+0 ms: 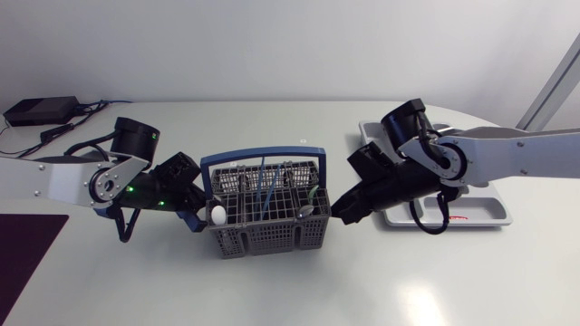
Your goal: Unload the cutlery basket into the drawer organizer.
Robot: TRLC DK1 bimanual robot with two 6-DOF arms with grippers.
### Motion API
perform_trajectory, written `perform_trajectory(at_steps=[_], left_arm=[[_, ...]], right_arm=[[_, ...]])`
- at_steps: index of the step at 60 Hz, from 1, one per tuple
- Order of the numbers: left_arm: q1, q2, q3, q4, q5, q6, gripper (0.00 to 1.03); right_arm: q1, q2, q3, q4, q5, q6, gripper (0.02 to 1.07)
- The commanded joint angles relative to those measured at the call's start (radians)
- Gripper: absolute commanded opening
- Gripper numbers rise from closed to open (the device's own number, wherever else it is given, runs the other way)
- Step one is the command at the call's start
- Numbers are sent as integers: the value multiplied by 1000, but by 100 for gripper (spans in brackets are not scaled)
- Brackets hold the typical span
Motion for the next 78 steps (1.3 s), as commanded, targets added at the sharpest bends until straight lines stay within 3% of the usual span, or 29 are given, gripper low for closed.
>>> perform_trajectory(at_steps=[1, 47, 53, 58, 78], left_arm=[[4, 34, 22, 12, -2, 11, 22], [-13, 154, 137, 12, -2, -24, 23], [-4, 152, 120, 12, -2, -24, 23], [15, 143, 102, 10, -2, -19, 30], [36, 76, 39, 9, 11, -2, 30]], right_arm=[[22, -43, -30, 13, -13, 22, 20], [85, -97, -37, 13, 51, 55, 20], [85, -98, -48, 27, 64, 53, 20], [83, -95, -50, 33, 67, 51, 20], [91, -29, 3, 67, 96, 58, 20]])
